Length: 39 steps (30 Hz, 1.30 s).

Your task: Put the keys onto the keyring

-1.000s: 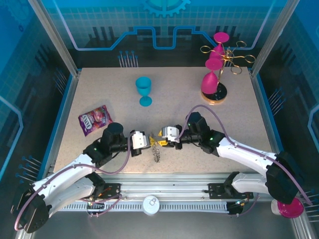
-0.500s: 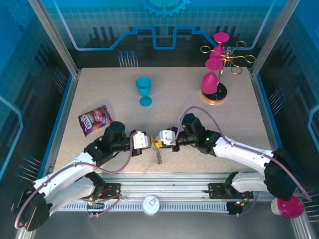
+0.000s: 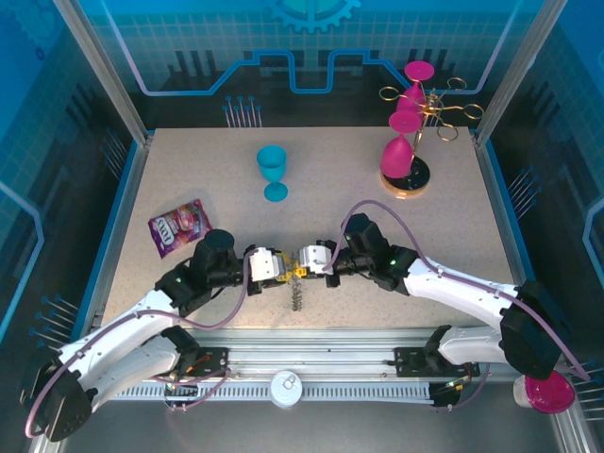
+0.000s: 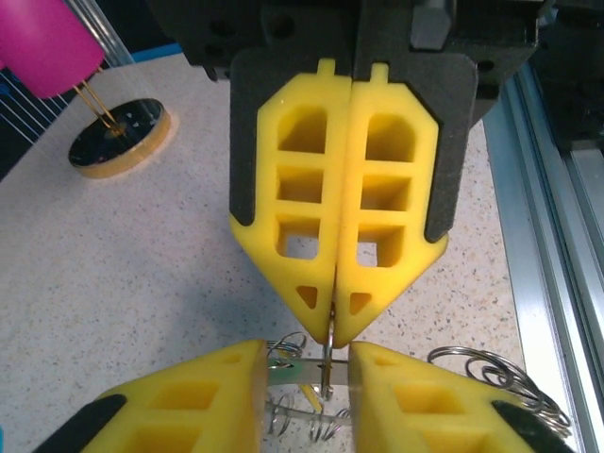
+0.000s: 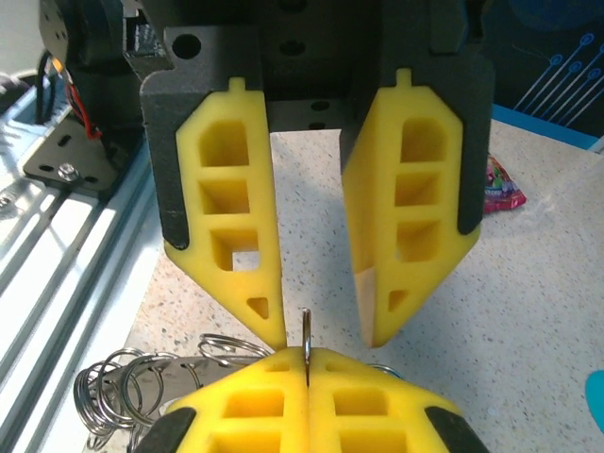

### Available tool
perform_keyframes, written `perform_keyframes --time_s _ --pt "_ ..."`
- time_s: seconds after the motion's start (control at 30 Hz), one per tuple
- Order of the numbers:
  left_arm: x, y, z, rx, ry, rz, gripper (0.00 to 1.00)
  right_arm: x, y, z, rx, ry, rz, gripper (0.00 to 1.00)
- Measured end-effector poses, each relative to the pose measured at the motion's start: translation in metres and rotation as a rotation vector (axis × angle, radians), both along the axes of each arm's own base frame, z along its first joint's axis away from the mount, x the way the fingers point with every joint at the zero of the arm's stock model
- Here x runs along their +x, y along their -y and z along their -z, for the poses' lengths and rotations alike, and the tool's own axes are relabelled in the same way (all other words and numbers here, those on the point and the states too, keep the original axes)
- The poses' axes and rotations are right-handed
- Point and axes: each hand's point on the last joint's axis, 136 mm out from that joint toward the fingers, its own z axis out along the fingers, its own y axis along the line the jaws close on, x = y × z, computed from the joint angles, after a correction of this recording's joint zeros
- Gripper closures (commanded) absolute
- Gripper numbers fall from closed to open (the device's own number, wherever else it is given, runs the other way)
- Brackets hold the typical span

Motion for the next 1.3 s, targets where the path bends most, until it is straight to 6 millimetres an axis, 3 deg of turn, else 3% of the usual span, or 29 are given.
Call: perform_keyframes --time_s 0.47,0.67,0.97,1.03,1.1,1.13,1.3 --pt "-0.004 0.001 -0.008 -0.062 -0.016 -0.006 0.70 -0.012 0.001 -0.020 0.136 -0.112 -0.063 1.00" --pt "-0.005 0.003 -0.012 -0.078 -0.008 0.004 0.75 -0.011 -0.001 -0.026 0.165 -0.118 -0.063 1.00" --pt "-0.007 0.003 -0.009 -0.080 -0.027 0.006 0.99 -0.007 -0.004 -0.025 0.178 -0.128 -0.053 1.00" --pt "-0.007 0.002 -0.008 -0.076 -0.023 0.008 1.00 -0.007 -0.004 -0.023 0.173 -0.128 -0.050 1.00" --pt "-0.007 0.002 -0.007 -0.072 -0.018 0.008 1.00 -0.005 -0.003 -0.020 0.164 -0.126 -0.043 0.83" --pt "-0.007 0.002 -0.006 -0.068 -0.016 0.007 1.00 -0.005 -0.002 -0.019 0.156 -0.122 -0.040 0.79" --pt "-0.004 -0.002 0.000 -0.034 -0.012 -0.012 1.00 -0.002 0.010 -0.007 0.077 -0.095 0.004 0.74"
